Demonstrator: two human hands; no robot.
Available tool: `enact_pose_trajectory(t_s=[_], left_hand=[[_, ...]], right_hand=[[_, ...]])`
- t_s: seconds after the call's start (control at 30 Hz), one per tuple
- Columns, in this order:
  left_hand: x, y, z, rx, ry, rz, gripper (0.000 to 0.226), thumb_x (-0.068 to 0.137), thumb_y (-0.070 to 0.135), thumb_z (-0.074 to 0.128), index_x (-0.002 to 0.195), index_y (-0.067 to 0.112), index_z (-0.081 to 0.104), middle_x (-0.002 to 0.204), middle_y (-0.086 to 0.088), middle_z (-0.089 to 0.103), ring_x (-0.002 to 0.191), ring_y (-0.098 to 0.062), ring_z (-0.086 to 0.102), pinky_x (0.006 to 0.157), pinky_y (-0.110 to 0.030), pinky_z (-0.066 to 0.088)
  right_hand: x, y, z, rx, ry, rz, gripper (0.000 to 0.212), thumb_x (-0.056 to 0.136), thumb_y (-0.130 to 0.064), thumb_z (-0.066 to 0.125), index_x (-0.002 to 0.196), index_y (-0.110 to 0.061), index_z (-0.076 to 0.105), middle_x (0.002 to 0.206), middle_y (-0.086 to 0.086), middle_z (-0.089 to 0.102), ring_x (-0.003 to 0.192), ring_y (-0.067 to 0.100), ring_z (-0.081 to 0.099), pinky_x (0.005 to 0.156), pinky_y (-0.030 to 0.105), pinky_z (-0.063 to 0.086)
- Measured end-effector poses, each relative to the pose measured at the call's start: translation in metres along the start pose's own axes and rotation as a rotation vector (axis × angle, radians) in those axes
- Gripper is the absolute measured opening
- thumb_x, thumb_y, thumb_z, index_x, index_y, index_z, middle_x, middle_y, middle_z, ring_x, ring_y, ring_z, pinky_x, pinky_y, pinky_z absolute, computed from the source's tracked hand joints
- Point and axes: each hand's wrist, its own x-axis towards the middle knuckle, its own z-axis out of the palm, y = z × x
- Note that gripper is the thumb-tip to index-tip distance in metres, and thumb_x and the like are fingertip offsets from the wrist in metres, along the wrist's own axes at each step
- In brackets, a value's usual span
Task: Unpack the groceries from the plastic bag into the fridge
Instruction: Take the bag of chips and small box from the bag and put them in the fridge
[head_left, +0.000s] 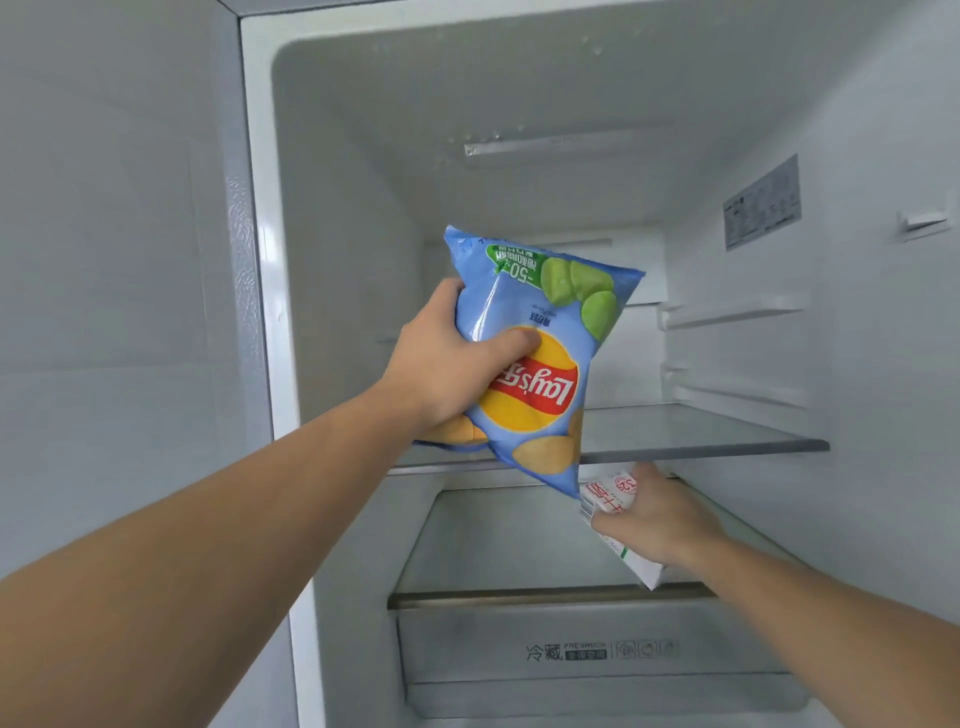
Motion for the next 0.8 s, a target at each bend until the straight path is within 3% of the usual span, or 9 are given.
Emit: enact_pose_trajectory(t_s=[0.13,0.27,0.43,0.6,0.8], left_hand=[[-0.032,-0.027,-0.006,-0.007,-0.155,-0.108,0.04,0.072,0.037,0.082,0.106,0.033,0.061,0.096,0.013,0.073,0.084,-0.006,0.071,0.078,-0.029,0.057],[-0.056,-0.051,-0.01,0.017,-0.184,-0.182,0.038,0.074,0.032,0.081,0.105,0.034,0.06,0.094,0.015,0.074,0.082,-0.004,0.071,0.076,-0.028,0.056],[-0.046,-0.05,-0.02,0.004,-0.04,-0.166,0.037,0.074,0.038,0.081,0.105,0.034,0.06,0.097,0.013,0.073,0.085,-0.008,0.071,0.076,-0.03,0.057],[-0.029,-0.047,-0.012,0.037,0.039,-0.183,0.04,0.073,0.045,0.079,0.106,0.032,0.06,0.098,0.014,0.071,0.087,-0.006,0.069,0.074,-0.025,0.054],[-0.005,-0.039,-0.002,-0.084,0.196,-0.165,0.04,0.076,0.044,0.077,0.107,0.029,0.058,0.1,0.014,0.068,0.089,-0.006,0.066,0.076,-0.026,0.052]], right_hand=[[0.02,0.002,0.008,0.004,-0.007,-0.012,0.064,0.055,-0.063,0.063,0.106,-0.027,0.051,0.105,-0.004,0.066,0.096,0.022,0.063,0.078,0.033,0.052],[0.028,0.002,0.013,0.043,0.01,-0.026,0.061,0.061,-0.062,0.066,0.108,-0.026,0.054,0.106,-0.003,0.066,0.097,0.023,0.063,0.078,0.033,0.052],[0.034,0.0,0.025,0.082,0.076,-0.077,0.057,0.063,-0.06,0.063,0.109,-0.026,0.058,0.111,-0.001,0.068,0.103,0.025,0.063,0.082,0.034,0.052],[0.041,-0.001,0.03,0.013,0.025,-0.061,0.043,0.072,-0.056,0.061,0.101,-0.024,0.055,0.108,0.002,0.064,0.097,0.026,0.061,0.079,0.033,0.051],[0.049,0.003,0.033,-0.085,-0.002,-0.057,0.048,0.077,-0.055,0.057,0.113,-0.023,0.055,0.114,-0.001,0.061,0.102,0.024,0.061,0.078,0.032,0.05]])
